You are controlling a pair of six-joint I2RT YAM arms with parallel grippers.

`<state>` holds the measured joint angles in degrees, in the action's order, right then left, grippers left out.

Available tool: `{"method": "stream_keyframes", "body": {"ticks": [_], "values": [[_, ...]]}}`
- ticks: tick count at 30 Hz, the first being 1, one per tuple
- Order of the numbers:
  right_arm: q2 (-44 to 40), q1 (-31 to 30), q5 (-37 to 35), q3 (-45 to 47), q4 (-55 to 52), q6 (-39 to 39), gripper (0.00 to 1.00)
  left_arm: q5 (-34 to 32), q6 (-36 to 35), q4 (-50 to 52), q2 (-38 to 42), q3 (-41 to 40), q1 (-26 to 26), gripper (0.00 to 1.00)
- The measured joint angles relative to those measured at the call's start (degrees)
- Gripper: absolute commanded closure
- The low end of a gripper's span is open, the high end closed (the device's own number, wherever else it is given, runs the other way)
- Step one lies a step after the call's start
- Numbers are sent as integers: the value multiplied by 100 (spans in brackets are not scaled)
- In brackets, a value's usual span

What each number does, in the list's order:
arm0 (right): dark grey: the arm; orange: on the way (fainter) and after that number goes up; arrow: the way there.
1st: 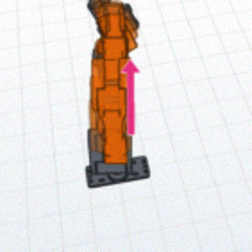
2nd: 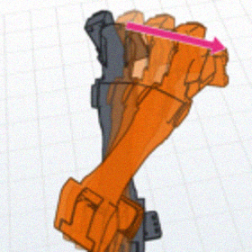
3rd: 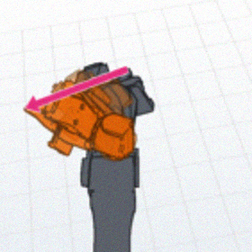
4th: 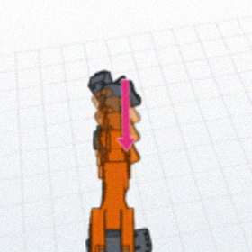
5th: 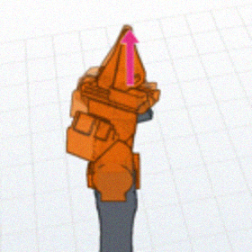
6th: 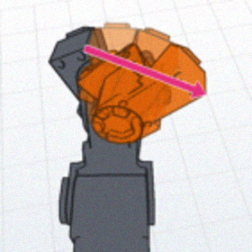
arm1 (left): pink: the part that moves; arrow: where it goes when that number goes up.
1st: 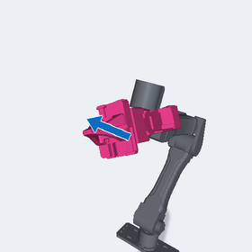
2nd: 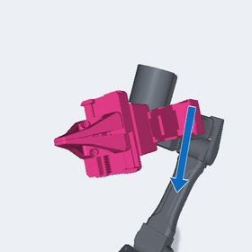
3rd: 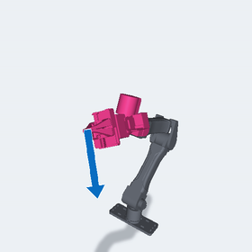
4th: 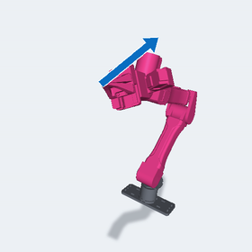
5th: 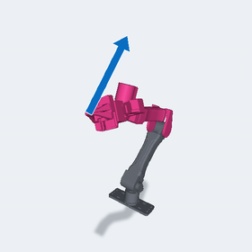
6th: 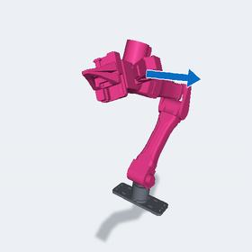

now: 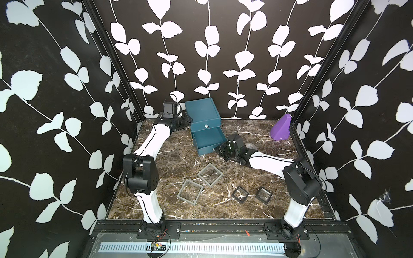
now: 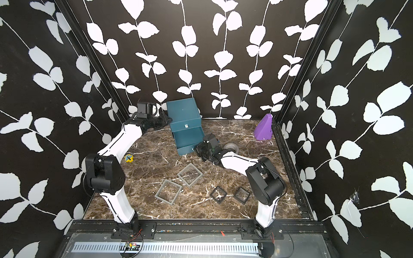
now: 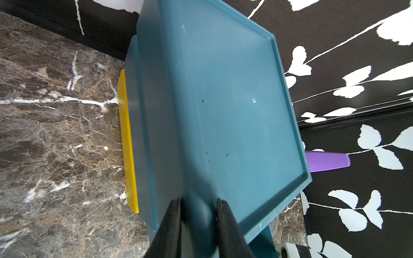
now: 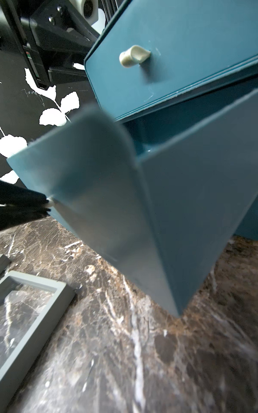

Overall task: Place the brooch boxes into the drawer by color
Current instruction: Open the drawer in the storage box.

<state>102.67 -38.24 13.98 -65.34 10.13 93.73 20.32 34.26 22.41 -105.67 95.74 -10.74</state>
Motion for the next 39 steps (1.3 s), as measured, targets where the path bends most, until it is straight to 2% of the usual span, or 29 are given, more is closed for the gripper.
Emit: {"method": "stream_keyframes", "body": {"ticks": [20,21,26,29,32,39], "values": [[-129,-85,-37,164,-341,37,100,-15,-42,22,0,13,0,76],[-129,-85,-44,166,-361,39,98,-15,-44,22,0,13,2,74],[-175,-85,-122,166,-553,33,66,13,-109,127,0,13,-7,60],[-310,-85,-153,166,-732,-24,55,-4,-160,210,7,15,-7,54],[-481,-83,-166,146,-861,-74,50,-37,-197,321,55,13,-9,50],[-872,-74,-304,-94,-1381,-459,47,-177,-302,702,282,11,-11,45]]}}
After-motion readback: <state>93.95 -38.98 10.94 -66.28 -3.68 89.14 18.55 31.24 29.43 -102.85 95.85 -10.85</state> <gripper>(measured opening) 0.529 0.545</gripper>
